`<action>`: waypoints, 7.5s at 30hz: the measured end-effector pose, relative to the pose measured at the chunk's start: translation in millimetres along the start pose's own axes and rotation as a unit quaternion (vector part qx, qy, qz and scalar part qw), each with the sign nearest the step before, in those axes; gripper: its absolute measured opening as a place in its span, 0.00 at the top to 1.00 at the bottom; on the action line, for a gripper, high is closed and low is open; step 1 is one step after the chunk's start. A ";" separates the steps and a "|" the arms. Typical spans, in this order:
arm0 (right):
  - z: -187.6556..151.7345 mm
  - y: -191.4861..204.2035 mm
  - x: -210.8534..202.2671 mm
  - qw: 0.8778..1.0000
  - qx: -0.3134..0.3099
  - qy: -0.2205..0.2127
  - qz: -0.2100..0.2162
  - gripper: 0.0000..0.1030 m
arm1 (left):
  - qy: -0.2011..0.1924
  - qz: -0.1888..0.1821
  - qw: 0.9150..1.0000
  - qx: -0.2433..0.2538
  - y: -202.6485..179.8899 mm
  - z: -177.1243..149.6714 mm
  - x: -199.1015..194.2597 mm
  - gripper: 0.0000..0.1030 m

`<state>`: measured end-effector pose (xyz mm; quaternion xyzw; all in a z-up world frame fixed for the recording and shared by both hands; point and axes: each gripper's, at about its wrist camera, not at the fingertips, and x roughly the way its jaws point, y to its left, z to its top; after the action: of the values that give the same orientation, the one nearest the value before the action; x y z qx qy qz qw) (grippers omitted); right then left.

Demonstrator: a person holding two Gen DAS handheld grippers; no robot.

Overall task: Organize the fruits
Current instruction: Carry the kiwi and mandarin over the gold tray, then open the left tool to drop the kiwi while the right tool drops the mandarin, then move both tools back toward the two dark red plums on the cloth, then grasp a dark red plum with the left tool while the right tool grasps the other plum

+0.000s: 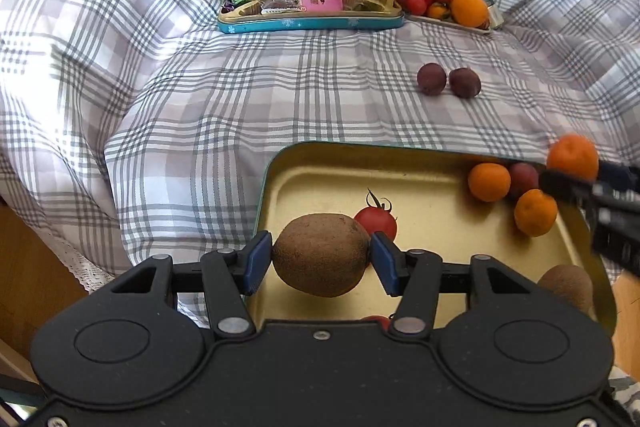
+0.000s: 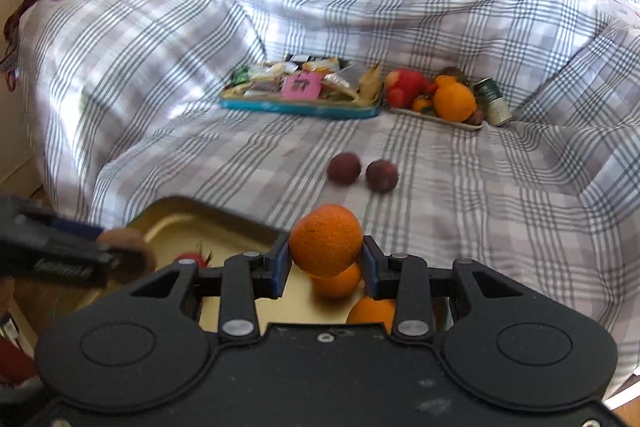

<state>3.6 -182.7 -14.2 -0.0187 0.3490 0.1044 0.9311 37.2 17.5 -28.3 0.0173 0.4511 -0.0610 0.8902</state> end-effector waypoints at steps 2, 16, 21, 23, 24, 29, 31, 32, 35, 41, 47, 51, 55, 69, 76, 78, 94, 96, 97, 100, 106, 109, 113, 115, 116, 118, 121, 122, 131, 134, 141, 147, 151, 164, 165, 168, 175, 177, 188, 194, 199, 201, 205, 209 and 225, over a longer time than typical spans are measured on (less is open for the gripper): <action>-5.2 1.7 0.8 1.000 0.004 0.010 0.007 0.63 | -0.016 0.007 1.000 0.003 -1.7 0.2 -4.7 0.45; -21.1 -2.9 5.8 0.995 0.063 0.067 0.029 0.63 | 0.001 0.014 1.000 0.012 -14.6 -5.1 -10.9 0.45; -23.8 -0.9 3.7 0.995 0.056 0.073 0.024 0.62 | 0.000 0.027 1.000 0.011 -18.7 -5.1 -11.9 0.45; -23.8 -1.3 2.9 0.996 0.057 0.072 0.023 0.62 | 0.002 0.032 0.999 0.012 -19.3 -5.2 -11.6 0.45; -23.7 -1.7 2.4 0.995 0.058 0.073 0.024 0.62 | 0.003 0.033 0.999 0.012 -19.7 -5.4 -11.4 0.45; -24.0 -1.2 0.3 0.996 0.054 0.074 0.022 0.62 | 0.013 0.032 0.999 0.005 -19.3 -7.3 -9.9 0.45; -23.8 -1.3 0.3 0.995 0.053 0.078 0.024 0.62 | 0.018 0.032 0.999 0.004 -19.7 -7.9 -8.8 0.45; -23.5 -1.6 0.5 0.995 0.053 0.080 0.025 0.62 | 0.020 0.032 0.999 0.003 -20.1 -8.4 -8.8 0.45; -23.1 -1.9 0.2 0.995 0.053 0.085 0.026 0.62 | 0.023 0.029 0.999 0.002 -20.7 -9.1 -8.9 0.45; -23.6 -0.1 -0.7 0.994 0.050 0.090 0.028 0.62 | 0.023 0.027 0.999 0.000 -20.9 -8.9 -10.5 0.45; -23.7 -1.1 -0.7 0.994 0.052 0.092 0.028 0.62 | 0.027 0.027 0.999 0.003 -22.1 -9.0 -9.5 0.45; -24.1 -1.6 0.1 0.994 0.054 0.094 0.029 0.62 | 0.029 0.026 0.999 0.005 -23.0 -8.9 -8.7 0.45; -24.4 -2.8 0.9 0.993 0.059 0.096 0.032 0.61 | 0.029 0.027 0.999 0.006 -23.4 -9.0 -8.4 0.45; -24.1 -2.0 0.6 0.993 0.063 0.097 0.027 0.61 | 0.036 0.026 0.999 0.009 -24.7 -9.5 -6.8 0.45; -25.1 -1.6 1.3 0.993 0.063 0.101 0.027 0.61 | 0.039 0.026 0.999 0.009 -24.5 -9.7 -5.9 0.45; -25.1 -1.8 1.7 0.993 0.062 0.101 0.027 0.61 | 0.039 0.026 0.999 0.010 -25.1 -10.2 -5.9 0.45; -26.6 -4.0 4.0 0.991 0.069 0.108 0.024 0.61 | 0.046 0.025 0.998 0.023 -28.8 -9.7 -4.6 0.45; -26.6 -4.1 3.8 0.991 0.069 0.108 0.024 0.61 | 0.045 0.025 0.998 0.023 -28.9 -9.5 -4.8 0.45; -26.8 -4.3 3.8 0.991 0.070 0.108 0.024 0.61 | 0.044 0.025 0.998 0.023 -29.2 -9.3 -5.0 0.45; -26.8 -4.5 3.9 0.991 0.072 0.108 0.024 0.61 | 0.041 0.026 0.998 0.026 -29.9 -7.6 -5.6 0.45; -27.2 -8.2 4.3 0.990 0.084 0.109 0.024 0.61 | 0.026 0.029 0.999 0.037 -31.3 3.5 -8.9 0.45; -26.5 -9.9 4.4 0.989 0.094 0.110 0.024 0.61 | 0.013 0.033 0.998 0.045 -32.2 11.5 -11.3 0.45; -23.9 -13.8 4.4 0.988 0.110 0.107 0.023 0.61 | 0.002 0.039 0.998 0.053 -34.7 21.3 -10.2 0.45; -22.1 -16.4 4.1 0.988 0.115 0.104 0.020 0.61 | 0.002 0.038 0.998 0.056 -36.7 25.5 -7.6 0.45; -21.0 -18.2 3.9 0.988 0.116 0.103 0.018 0.61 | 0.003 0.036 0.998 0.058 -37.9 27.4 -6.1 0.45; -18.6 -21.2 3.5 0.988 0.119 0.098 0.012 0.60 | 0.005 0.033 0.997 0.063 -41.0 30.8 -2.9 0.45; -13.6 -27.3 4.3 0.988 0.124 0.092 0.002 0.60 | -0.001 0.029 0.997 0.068 -45.2 35.9 -1.5 0.45; -11.8 -29.4 5.0 0.988 0.127 0.089 -0.001 0.60 | -0.004 0.027 0.997 0.070 -46.5 38.1 -1.0 0.45; 5.3 -44.9 21.5 0.986 0.146 0.073 -0.030 0.58 | -0.023 0.027 0.997 0.071 -49.9 62.4 11.4 0.45; 11.3 -49.9 30.2 0.985 0.151 0.073 -0.037 0.58 | -0.021 0.023 0.997 0.066 -50.1 69.4 20.5 0.45; 28.2 -65.3 58.0 0.982 0.164 0.079 -0.043 0.58 | 0.003 0.018 0.998 0.061 -51.6 83.1 49.6 0.45; 43.5 -79.2 88.6 0.981 0.167 0.083 -0.048 0.58 | 0.016 0.022 0.998 0.055 -49.0 96.8 73.1 0.45; 55.6 -83.9 112.4 0.983 0.160 0.081 -0.047 0.58 | 0.020 0.023 0.998 0.053 -46.5 107.2 84.4 0.45; 82.5 -77.0 182.1 0.989 0.114 0.088 -0.036 0.57 | 0.031 0.018 0.996 0.083 -48.8 124.2 110.0 0.45; 82.9 -76.8 187.6 0.989 0.112 0.092 -0.036 0.56 | 0.033 0.016 0.996 0.083 -49.3 124.4 111.3 0.45; 82.2 -76.3 198.8 0.989 0.108 0.096 -0.028 0.56 | 0.037 0.010 0.996 0.085 -51.1 125.7 114.6 0.45; 80.0 -77.6 203.7 0.992 0.090 0.086 -0.020 0.64 | 0.038 -0.030 0.995 0.085 -56.0 134.0 117.1 0.45; 78.7 -82.7 202.0 0.991 0.096 0.083 -0.032 0.64 | 0.036 -0.042 0.995 0.086 -58.8 136.4 117.1 0.45; 64.1 -128.0 186.1 0.983 0.136 0.076 -0.101 0.64 | 0.020 -0.106 0.988 0.112 -86.0 148.9 123.4 0.45; 55.6 -138.5 180.1 0.981 0.142 0.068 -0.110 0.64 | 0.026 -0.111 0.985 0.128 -101.5 150.7 140.6 0.45; 53.7 -135.3 180.9 0.983 0.129 0.060 -0.113 0.64 | 0.031 -0.099 0.986 0.133 -108.9 150.2 153.4 0.45; 53.5 -135.5 184.4 0.983 0.128 0.061 -0.113 0.63 | 0.035 -0.097 0.986 0.134 -110.9 149.9 158.0 0.45; 53.5 -138.7 189.5 0.983 0.134 0.064 -0.110 0.63 | 0.044 -0.094 0.985 0.135 -113.4 149.9 164.9 0.45; 55.0 -140.8 191.7 0.982 0.137 0.062 -0.110 0.63 | 0.046 -0.091 0.986 0.129 -113.6 151.5 169.1 0.45; 56.8 -138.3 196.2 0.983 0.123 0.064 -0.119 0.62 | 0.045 -0.081 0.989 0.113 -111.4 152.1 164.3 0.57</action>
<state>213.1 -276.2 -104.8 0.0477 0.4135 -0.0518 0.9078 241.4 -121.3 -67.8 0.0840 0.4810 -0.1824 0.8534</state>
